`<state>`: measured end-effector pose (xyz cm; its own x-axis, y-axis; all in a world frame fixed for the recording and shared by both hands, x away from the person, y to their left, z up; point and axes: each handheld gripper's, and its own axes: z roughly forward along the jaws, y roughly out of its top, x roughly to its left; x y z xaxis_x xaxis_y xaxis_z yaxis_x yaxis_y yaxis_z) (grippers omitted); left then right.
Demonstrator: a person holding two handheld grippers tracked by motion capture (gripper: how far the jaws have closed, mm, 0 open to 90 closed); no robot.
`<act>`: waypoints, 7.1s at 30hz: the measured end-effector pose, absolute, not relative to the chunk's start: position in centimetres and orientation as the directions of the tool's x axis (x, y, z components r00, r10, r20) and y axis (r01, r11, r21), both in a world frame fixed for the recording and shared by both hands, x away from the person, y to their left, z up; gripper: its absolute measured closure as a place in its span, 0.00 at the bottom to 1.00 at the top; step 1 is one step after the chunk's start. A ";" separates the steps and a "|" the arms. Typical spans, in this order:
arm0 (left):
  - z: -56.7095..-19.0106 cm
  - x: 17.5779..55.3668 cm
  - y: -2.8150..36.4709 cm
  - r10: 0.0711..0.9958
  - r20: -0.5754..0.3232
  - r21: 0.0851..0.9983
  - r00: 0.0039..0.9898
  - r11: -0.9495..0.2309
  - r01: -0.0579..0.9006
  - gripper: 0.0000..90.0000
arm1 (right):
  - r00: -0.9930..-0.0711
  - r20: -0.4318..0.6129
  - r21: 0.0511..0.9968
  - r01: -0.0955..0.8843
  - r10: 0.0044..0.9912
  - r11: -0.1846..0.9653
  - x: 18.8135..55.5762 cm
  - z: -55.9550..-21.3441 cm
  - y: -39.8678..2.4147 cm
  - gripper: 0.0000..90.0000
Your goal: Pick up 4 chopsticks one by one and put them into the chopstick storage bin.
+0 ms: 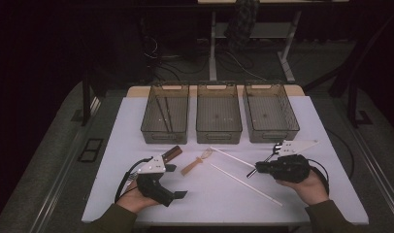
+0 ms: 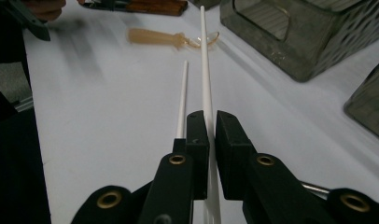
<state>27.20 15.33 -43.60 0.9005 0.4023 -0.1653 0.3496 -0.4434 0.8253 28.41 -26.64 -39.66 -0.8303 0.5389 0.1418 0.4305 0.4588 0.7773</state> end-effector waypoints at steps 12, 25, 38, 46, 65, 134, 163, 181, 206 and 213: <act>-43.6 27.2 15.2 0.403 -0.168 0.826 0.900 -0.440 0.352 0.00 | -0.825 0.134 0.799 0.418 0.550 0.432 29.6 -38.6 -25.6 0.93; -43.6 27.2 15.3 0.398 -0.170 0.827 0.901 -0.440 0.350 0.00 | -0.822 0.135 0.813 0.411 0.553 0.413 31.3 -37.8 -23.4 0.93; -43.8 27.3 15.5 0.408 -0.174 0.827 0.896 -0.434 0.358 0.00 | -0.822 0.134 0.824 0.402 0.553 0.399 33.1 -37.1 -20.8 0.93; -43.8 27.3 15.5 0.405 -0.171 0.827 0.898 -0.436 0.354 0.00 | -0.823 0.134 0.825 0.401 0.552 0.397 34.5 -36.7 -19.1 0.93; -43.7 27.2 15.4 0.398 -0.171 0.830 0.901 -0.435 0.350 0.00 | -0.795 0.136 0.815 0.429 0.591 0.390 38.1 -34.5 -15.2 0.93; -43.2 27.0 15.6 0.379 -0.184 0.849 0.907 -0.404 0.341 0.00 | -0.687 0.078 0.702 0.552 0.722 0.450 49.7 -37.6 1.2 0.93; -43.3 27.2 15.7 0.381 -0.178 0.845 0.907 -0.414 0.340 0.00 | -0.738 0.184 0.748 0.533 0.649 0.395 47.5 -35.4 -1.8 0.49; -43.4 27.2 15.7 0.385 -0.184 0.843 0.904 -0.411 0.347 0.00 | -0.794 0.127 0.780 0.450 0.594 0.435 42.8 -33.9 -7.9 0.40; -43.5 27.3 15.7 0.400 -0.176 0.838 0.899 -0.419 0.350 0.00 | -0.823 0.117 0.804 0.407 0.555 0.433 35.9 -36.4 -16.3 0.39; -43.5 27.3 15.7 0.408 -0.176 0.836 0.896 -0.420 0.355 0.00 | -0.812 0.135 0.816 0.416 0.567 0.401 33.8 -37.3 -19.4 0.39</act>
<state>27.29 15.67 -43.49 0.8960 0.4078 -0.1758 0.3548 -0.4195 0.8355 33.81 -19.44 -37.34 -0.8123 0.5673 0.1353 0.4158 0.4007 0.8164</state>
